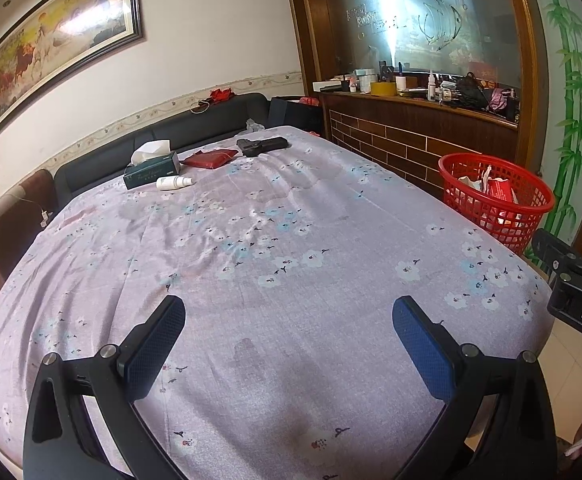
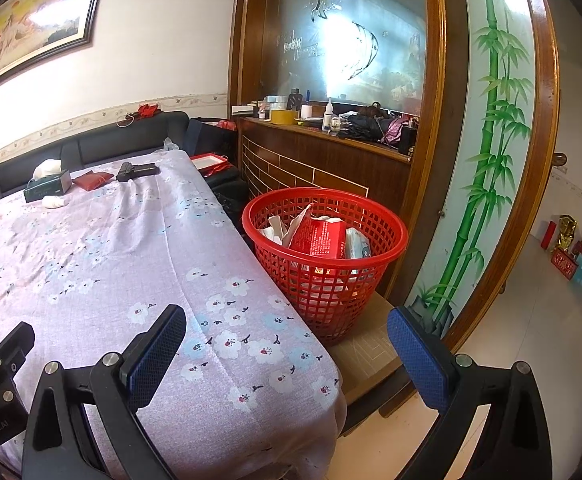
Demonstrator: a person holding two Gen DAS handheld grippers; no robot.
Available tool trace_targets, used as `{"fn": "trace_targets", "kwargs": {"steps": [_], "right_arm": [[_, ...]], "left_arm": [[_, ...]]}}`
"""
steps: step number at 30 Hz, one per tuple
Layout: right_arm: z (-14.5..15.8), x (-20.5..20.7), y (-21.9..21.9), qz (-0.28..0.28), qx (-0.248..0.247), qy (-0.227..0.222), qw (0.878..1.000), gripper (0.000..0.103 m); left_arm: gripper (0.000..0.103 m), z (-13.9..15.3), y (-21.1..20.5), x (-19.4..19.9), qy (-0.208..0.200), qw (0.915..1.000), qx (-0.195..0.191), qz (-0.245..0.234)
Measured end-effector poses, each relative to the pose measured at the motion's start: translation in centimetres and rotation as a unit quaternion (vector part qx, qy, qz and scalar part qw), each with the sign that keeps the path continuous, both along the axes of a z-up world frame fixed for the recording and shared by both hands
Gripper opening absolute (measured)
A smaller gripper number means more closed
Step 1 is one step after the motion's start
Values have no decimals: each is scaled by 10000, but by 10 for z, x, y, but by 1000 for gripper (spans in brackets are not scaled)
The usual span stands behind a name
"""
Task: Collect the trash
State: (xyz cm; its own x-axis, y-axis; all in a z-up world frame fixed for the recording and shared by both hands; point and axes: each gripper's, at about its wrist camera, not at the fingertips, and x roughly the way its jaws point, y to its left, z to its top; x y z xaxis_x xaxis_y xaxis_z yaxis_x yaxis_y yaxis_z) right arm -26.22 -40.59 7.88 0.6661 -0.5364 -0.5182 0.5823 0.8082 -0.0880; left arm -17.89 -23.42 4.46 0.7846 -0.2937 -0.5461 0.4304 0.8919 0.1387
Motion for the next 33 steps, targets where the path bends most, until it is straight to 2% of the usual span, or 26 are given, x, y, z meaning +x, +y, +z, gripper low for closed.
{"fn": "trace_targets", "kwargs": {"steps": [33], "right_arm": [[-2,2,5,23,13,18,10000,102]], "left_arm": [[103,1,-2,-2,-1,10000,-13,-32]]}}
